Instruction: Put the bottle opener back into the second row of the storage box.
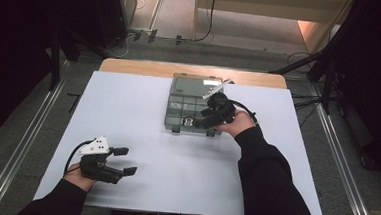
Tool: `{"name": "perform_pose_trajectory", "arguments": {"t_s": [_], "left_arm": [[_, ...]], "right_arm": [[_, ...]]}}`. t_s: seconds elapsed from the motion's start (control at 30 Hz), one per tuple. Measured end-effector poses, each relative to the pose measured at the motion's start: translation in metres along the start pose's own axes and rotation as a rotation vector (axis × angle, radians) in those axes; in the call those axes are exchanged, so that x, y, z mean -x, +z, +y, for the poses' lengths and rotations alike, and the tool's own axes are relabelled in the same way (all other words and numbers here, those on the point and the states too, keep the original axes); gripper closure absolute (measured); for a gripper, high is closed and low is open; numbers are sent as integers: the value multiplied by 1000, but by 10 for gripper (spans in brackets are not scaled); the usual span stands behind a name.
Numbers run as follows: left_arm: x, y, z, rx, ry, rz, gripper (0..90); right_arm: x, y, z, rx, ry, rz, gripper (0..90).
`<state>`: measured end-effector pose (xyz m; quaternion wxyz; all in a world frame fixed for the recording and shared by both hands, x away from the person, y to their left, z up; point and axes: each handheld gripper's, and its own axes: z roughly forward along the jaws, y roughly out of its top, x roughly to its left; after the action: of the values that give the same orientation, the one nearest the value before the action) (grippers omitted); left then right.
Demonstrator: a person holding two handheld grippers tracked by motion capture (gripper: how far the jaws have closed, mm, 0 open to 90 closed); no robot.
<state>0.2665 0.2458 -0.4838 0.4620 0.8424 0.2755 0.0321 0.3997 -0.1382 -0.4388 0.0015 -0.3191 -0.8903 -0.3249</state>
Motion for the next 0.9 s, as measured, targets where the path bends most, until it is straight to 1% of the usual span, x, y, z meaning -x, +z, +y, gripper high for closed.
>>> {"name": "perform_pose_trajectory", "arguments": {"t_s": [0.07,0.1,0.17,0.3,0.4,0.47,0.53,0.6,0.67,0.77,0.9], "left_arm": [[0,0,0,0,0,0,211],[0,0,0,0,0,0,211],[0,1,0,1,-4,1,211],[0,1,0,1,-4,3,211],[0,1,0,0,-4,2,211],[0,1,0,-1,-4,2,211],[0,0,0,-4,-1,1,211],[0,0,0,-3,-4,-1,211],[0,1,0,-2,-2,-1,211],[0,1,0,-2,-3,1,211],[0,1,0,-3,-3,0,211]], "right_arm": [[-6,-5,-8,35,28,20,278],[-10,-7,-11,47,38,19,269],[-17,-10,-16,57,42,13,261],[-29,-14,-26,98,46,22,255],[-36,-15,-32,115,48,2,255],[-41,-14,-35,110,48,-23,255],[-44,-14,-39,111,50,-24,256],[-47,-13,-43,128,64,-31,256],[-49,-14,-47,154,69,-24,256],[-51,-15,-54,169,65,-17,256],[-54,-17,-64,192,65,-30,256]]}}
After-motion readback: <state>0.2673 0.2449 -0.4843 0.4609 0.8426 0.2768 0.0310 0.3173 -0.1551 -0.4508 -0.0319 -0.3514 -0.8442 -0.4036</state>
